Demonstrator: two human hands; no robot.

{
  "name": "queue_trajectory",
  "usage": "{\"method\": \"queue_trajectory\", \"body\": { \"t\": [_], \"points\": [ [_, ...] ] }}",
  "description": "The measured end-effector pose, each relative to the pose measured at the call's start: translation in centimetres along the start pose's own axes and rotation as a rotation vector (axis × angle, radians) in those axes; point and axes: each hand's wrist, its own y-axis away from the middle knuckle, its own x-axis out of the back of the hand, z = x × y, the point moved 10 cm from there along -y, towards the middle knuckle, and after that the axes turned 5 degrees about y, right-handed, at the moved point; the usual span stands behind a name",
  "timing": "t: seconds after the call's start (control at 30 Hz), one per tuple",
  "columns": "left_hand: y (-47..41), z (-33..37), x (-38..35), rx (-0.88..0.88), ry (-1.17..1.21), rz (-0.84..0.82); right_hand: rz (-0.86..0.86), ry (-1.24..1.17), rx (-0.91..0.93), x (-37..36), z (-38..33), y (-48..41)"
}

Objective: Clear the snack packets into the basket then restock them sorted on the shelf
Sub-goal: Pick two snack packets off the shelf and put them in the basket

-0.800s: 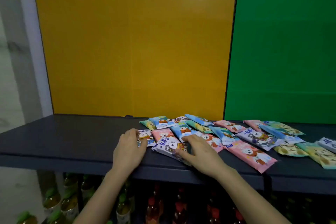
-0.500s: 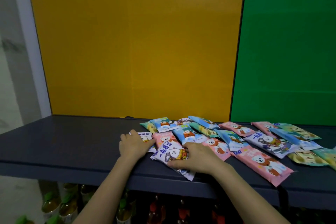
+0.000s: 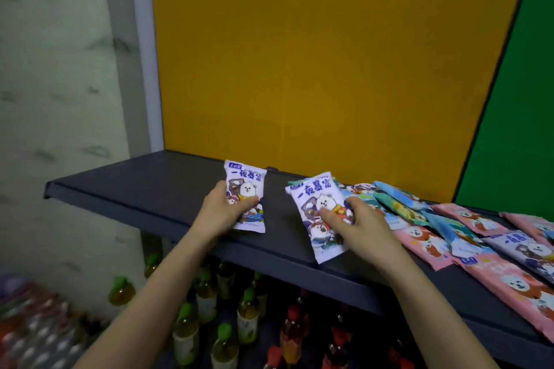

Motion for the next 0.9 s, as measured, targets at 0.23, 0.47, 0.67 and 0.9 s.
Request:
{"method": "queue_trajectory", "body": {
  "t": [0.23, 0.47, 0.67, 0.9],
  "points": [
    [10.9, -7.0, 19.1, 0.07, 0.214, 0.384, -0.252, -0.321, 0.226, -14.0, -11.5, 2.3],
    [28.1, -17.8, 34.4, 0.345, 0.152, 0.805, -0.686, -0.434, 0.259, -34.1, -22.0, 12.4],
    [41.6, -27.0, 42.6, 0.583, 0.236, 0.994, -0.987, -0.409, 0.194, -49.7, -26.5, 24.1],
    [49.9, -38.1, 48.6, 0.746, 0.321, 0.94, -1.167, -0.272, 0.072, -65.6, -26.2, 35.4]
  ]
}}
